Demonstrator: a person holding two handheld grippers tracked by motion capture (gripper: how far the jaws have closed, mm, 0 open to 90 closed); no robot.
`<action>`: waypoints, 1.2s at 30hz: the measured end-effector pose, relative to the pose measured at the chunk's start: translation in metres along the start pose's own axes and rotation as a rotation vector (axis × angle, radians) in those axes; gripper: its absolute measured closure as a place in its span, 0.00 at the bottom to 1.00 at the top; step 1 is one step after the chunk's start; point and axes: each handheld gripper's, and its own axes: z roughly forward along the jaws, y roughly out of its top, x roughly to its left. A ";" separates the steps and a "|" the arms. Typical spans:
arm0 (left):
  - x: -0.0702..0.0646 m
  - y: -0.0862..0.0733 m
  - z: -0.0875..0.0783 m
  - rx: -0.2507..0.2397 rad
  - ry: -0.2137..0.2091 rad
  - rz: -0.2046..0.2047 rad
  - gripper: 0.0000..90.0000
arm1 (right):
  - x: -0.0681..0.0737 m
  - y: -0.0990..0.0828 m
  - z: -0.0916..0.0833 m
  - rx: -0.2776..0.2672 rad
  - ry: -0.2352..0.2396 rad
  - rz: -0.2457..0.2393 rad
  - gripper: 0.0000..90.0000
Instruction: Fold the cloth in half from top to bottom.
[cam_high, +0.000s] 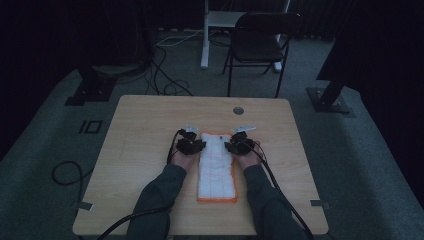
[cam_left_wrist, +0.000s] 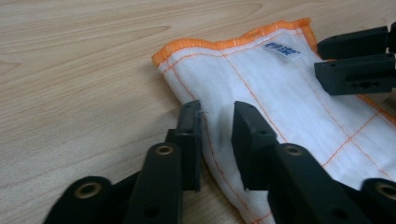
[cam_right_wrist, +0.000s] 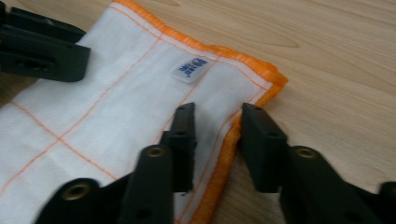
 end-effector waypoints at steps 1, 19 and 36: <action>0.000 0.000 0.000 -0.001 -0.002 -0.003 0.86 | 0.000 0.000 0.000 0.001 0.011 0.001 0.80; 0.001 0.008 -0.007 -0.032 -0.016 -0.005 0.96 | -0.005 0.005 -0.004 -0.030 0.055 0.021 0.95; -0.006 0.020 -0.033 -0.090 -0.026 0.043 0.96 | 0.002 0.016 -0.028 -0.092 0.046 -0.033 0.95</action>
